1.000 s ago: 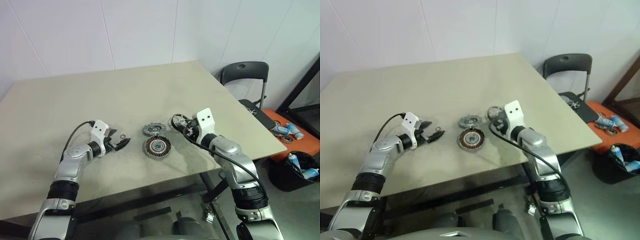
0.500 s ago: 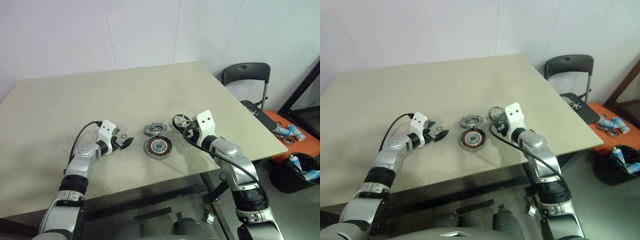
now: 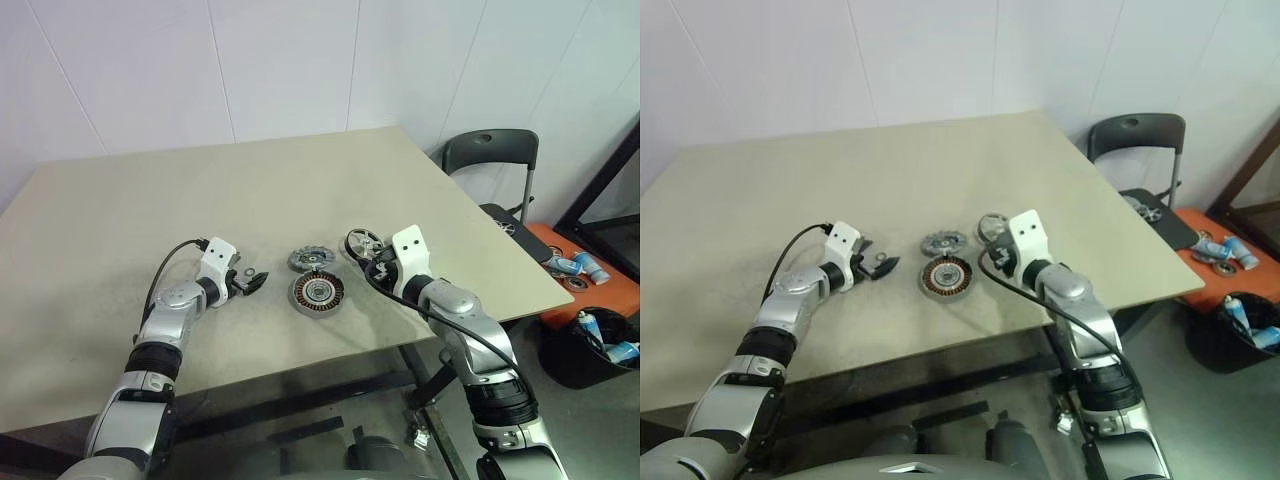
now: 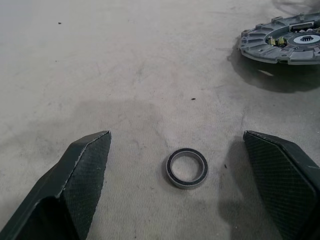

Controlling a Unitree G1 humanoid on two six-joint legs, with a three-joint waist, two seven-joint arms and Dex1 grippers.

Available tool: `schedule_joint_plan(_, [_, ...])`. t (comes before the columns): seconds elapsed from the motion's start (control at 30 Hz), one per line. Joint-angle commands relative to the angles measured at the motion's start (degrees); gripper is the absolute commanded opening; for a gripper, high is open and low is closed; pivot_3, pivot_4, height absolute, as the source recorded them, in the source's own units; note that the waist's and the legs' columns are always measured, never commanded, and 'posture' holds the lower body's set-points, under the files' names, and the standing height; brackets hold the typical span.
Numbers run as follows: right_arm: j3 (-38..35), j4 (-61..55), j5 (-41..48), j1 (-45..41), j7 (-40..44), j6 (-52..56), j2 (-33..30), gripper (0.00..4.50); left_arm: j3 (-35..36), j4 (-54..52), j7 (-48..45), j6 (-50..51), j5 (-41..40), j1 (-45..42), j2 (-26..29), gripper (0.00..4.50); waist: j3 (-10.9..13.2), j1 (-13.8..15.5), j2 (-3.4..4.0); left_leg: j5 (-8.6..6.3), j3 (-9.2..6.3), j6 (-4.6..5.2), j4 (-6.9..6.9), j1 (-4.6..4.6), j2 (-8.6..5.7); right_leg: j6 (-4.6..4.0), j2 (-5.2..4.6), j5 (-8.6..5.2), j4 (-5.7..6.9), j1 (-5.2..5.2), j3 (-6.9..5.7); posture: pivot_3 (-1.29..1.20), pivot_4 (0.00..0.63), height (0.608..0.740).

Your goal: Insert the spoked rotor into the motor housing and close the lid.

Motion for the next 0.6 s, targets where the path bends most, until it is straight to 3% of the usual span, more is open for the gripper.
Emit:
schedule_joint_plan(0.03, [0.0,-2.3,-0.3,-0.9,-0.3,-0.2,-0.4,2.03,-0.4,0.7,0.2,1.2,1.0,-0.5,0.3,4.48,0.0,0.0,0.00,0.00,0.00,0.00,0.00,0.03,0.00,0.00,0.00,0.00,0.00,0.03,0.00,0.00,0.000,0.740])
schedule_joint_plan(0.17, [0.2,-2.0,-0.3,-1.3,-0.2,-0.1,-0.5,2.03,0.2,-0.5,0.3,3.7,0.0,-0.8,-0.1,3.37,0.0,-0.1,0.00,0.00,0.00,0.00,-0.02,0.18,0.00,-0.01,-0.01,-0.01,-0.01,0.18,0.00,0.00,0.000,0.740])
schedule_joint_plan(0.53, [0.6,-1.4,-0.5,-2.1,0.0,0.1,-0.8,2.03,0.6,-0.2,-0.2,5.6,-0.1,-2.2,0.7,3.37,0.0,-0.3,0.00,-0.01,0.01,0.00,-0.05,0.34,0.02,-0.02,-0.01,-0.02,-0.04,0.31,0.02,0.00,0.000,0.740])
schedule_joint_plan(0.6, [0.7,-1.3,-0.5,-2.1,0.1,0.0,-0.8,2.03,0.8,-0.4,-0.5,5.6,-0.1,-2.1,1.0,3.02,0.0,-0.3,0.00,-0.01,0.00,0.00,-0.06,0.32,0.02,-0.02,-0.01,-0.02,-0.06,0.29,0.02,0.00,0.000,0.740])
